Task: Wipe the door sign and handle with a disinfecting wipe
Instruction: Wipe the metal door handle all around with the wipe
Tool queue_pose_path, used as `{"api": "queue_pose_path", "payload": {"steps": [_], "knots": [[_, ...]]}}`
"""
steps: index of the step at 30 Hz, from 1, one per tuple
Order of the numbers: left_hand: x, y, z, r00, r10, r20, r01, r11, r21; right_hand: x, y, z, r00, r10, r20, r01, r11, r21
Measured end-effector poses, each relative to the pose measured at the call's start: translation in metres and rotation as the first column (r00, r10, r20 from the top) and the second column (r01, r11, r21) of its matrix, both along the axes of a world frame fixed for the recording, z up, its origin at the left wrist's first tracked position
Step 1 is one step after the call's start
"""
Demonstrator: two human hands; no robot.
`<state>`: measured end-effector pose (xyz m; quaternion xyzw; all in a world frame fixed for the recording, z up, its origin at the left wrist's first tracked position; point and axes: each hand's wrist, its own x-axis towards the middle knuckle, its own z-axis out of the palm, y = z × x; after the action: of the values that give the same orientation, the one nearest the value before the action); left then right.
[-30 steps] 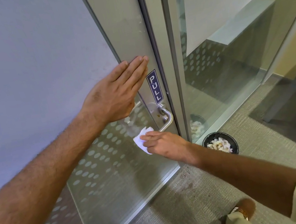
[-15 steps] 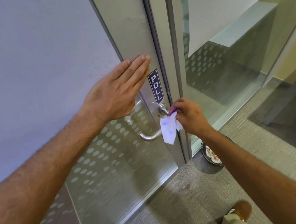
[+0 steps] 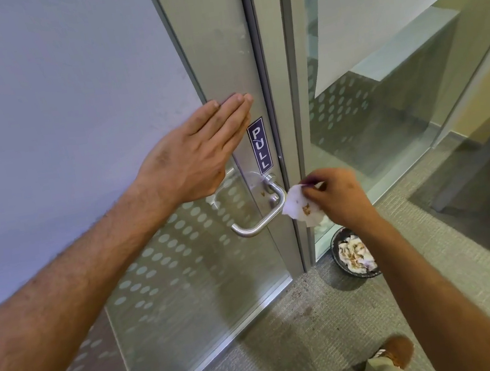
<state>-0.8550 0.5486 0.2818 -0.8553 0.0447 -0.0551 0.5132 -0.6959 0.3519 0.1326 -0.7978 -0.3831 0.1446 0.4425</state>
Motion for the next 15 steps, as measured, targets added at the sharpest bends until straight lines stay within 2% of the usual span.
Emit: {"api": "queue_pose_path", "payload": {"steps": [3, 6, 8, 11, 15], "knots": [[0.000, 0.000, 0.001, 1.000, -0.011, 0.003, 0.011, 1.000, 0.005, -0.019, 0.025, -0.002, 0.968, 0.219, 0.120, -0.214, 0.976, -0.050], [-0.001, -0.001, 0.001, 1.000, -0.010, -0.003, 0.010, 1.000, 0.010, -0.027, 0.038, -0.012, 0.987, 0.100, 0.127, -0.110, 0.991, 0.070], [-0.001, -0.001, 0.001, 1.000, -0.013, -0.003, 0.013, 1.000, 0.006, -0.033, 0.036, -0.021, 0.973, 0.074, 0.218, -0.096, 0.991, 0.090], [-0.001, 0.000, 0.001, 1.000, -0.018, 0.004, 0.018, 1.000, -0.001, -0.043, 0.025, -0.036, 0.854, 0.248, 0.457, -0.249, 0.967, -0.058], [0.000, 0.000, 0.000, 1.000, -0.007, 0.005, 0.007, 1.000, -0.004, -0.044, 0.020, -0.036, 0.773, 0.355, 0.526, -0.269, 0.934, -0.235]]}}
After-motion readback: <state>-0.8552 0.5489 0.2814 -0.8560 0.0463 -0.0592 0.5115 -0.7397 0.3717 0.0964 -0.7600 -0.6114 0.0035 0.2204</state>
